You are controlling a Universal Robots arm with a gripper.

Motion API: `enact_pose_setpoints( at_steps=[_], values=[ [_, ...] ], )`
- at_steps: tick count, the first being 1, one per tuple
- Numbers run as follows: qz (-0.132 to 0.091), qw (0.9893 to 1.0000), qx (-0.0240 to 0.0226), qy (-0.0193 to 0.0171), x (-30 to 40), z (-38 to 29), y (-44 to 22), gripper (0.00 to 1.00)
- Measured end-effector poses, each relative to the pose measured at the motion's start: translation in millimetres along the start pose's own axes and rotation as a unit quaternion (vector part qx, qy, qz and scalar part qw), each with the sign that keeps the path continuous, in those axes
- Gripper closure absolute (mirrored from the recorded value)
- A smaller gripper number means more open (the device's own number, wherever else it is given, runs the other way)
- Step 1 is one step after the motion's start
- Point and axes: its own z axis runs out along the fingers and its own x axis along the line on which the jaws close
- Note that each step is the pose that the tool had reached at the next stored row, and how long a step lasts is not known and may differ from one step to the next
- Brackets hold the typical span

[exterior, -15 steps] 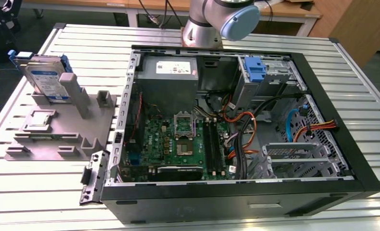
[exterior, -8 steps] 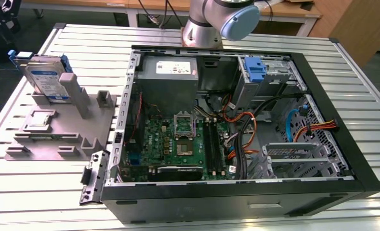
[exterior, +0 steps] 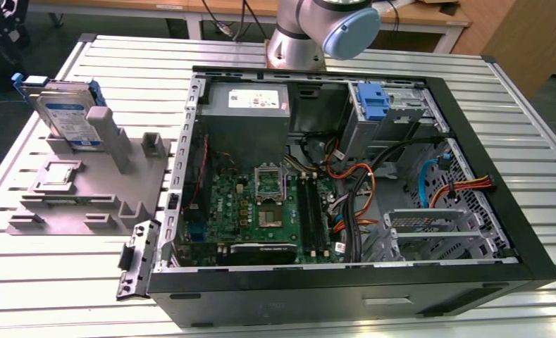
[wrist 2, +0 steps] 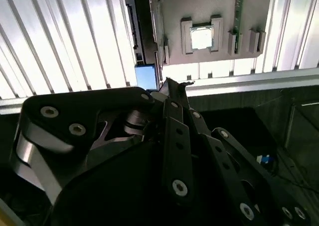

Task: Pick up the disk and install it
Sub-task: 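Pick up the disk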

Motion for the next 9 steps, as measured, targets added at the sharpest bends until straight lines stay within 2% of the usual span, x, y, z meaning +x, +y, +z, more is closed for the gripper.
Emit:
enact_pose_setpoints(
  at_steps=[4, 9],
  values=[
    [-0.036, 0.9993, -0.0007, 0.0017, 0.0, 0.1, 0.0, 0.9],
    [-0.076, 0.9971, -0.0014, 0.0036, 0.0, 0.1, 0.0, 0.9]
  ],
)
